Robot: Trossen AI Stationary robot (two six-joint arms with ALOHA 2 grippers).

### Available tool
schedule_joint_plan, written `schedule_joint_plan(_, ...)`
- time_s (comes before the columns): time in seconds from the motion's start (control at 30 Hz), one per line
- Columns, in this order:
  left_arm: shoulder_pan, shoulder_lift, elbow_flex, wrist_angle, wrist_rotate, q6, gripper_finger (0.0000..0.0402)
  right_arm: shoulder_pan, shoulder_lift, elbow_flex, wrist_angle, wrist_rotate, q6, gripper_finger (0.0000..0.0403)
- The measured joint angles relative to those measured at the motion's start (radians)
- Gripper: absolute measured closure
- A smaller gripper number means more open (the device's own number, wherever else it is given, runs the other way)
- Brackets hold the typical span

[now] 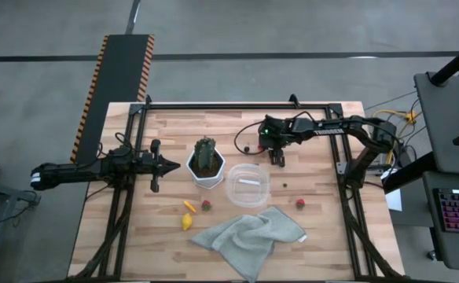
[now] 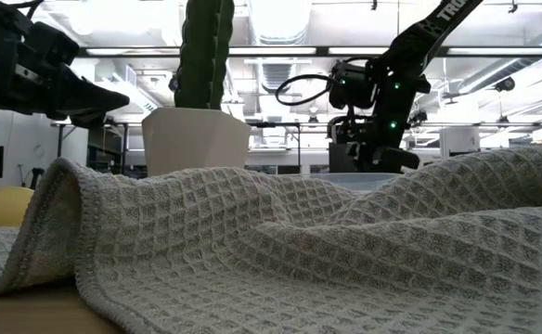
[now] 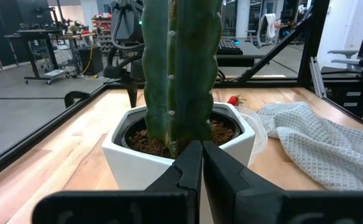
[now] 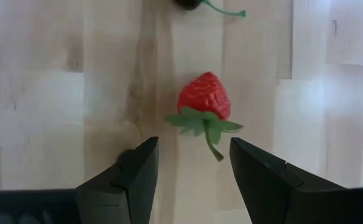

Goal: Pick and placing Produce into tupperware
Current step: Put the top strawberry into the transparent bin

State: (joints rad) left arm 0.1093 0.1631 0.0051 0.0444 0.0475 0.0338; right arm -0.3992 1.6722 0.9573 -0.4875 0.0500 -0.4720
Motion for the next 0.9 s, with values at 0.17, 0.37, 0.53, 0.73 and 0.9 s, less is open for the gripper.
schedule_joint_plan(0.17,0.000,0.000,0.000,0.000,0.000,0.000,0.0402,-0.002,0.000,0.000,0.000,0.000,0.010,0.0211)
schedule_joint_plan(0.37,0.000,0.000,0.000,0.000,0.000,0.000,0.0402,-0.003,0.000,-0.002,0.002,-0.001,0.006,0.0211)
schedule_joint_plan(0.53,0.000,0.000,0.000,0.000,0.000,0.000,0.0402,-0.003,0.000,-0.003,0.004,-0.001,0.001,0.0215)
schedule_joint_plan(0.73,0.000,0.000,0.000,0.000,0.000,0.000,0.0402,-0.003,0.000,-0.003,0.006,-0.001,0.000,0.0232)
schedule_joint_plan(0.9,0.000,0.000,0.000,0.000,0.000,0.000,0.0402,-0.003,0.013,-0.003,0.008,-0.001,0.000,0.0247)
